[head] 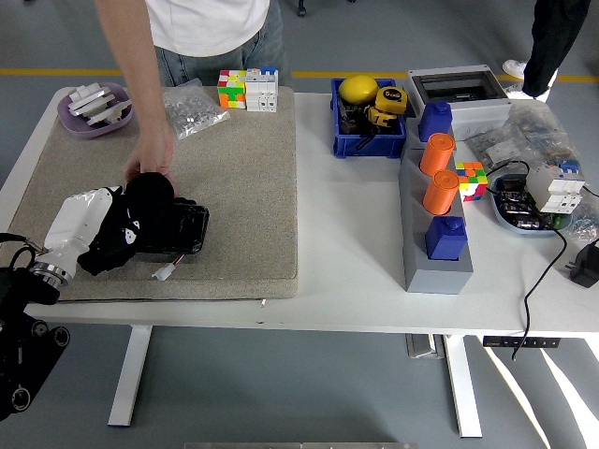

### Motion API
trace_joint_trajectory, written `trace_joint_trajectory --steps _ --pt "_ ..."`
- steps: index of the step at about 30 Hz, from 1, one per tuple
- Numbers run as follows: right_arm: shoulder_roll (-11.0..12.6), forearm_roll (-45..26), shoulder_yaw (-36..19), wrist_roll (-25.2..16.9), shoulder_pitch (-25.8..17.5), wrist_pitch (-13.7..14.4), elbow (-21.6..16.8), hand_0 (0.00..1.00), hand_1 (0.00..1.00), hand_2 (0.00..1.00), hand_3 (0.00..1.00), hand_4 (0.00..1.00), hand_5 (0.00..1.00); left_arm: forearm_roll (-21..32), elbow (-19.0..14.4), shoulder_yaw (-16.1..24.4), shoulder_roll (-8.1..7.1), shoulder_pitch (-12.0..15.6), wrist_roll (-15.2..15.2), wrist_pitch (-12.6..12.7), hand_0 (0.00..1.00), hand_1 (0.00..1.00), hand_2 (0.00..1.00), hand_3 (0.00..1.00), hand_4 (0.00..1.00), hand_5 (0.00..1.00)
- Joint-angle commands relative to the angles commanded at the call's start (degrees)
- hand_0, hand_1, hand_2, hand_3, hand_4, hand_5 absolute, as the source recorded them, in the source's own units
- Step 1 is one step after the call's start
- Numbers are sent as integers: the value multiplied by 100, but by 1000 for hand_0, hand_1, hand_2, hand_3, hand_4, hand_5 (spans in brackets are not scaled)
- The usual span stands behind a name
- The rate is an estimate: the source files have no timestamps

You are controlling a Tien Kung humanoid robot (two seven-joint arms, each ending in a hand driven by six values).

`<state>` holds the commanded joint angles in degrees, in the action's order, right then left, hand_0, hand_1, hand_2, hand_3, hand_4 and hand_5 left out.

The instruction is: Pick the rag up,wipe the panel,place it on the desk

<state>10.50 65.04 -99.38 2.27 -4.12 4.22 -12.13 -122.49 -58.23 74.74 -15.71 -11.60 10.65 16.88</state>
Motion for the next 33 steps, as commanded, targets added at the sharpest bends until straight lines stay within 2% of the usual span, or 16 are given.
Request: trace_joint_trajectory --steps 20,26,33 --pt "-5 9 -12 4 3 -5 7 768 610 671 570 994 481 -186 478 1057 -135 17 -43 3 291 199 532 386 2 2" --pt "-9 -6 -5 4 6 -7 5 768 610 670 569 995 482 -221 528 1238 -163 3 -48 23 288 199 532 387 2 2" --pt "-10 -14 3 2 10 -7 0 769 609 670 569 995 482 -221 557 1200 -139 -11 -47 25 286 199 532 387 2 2"
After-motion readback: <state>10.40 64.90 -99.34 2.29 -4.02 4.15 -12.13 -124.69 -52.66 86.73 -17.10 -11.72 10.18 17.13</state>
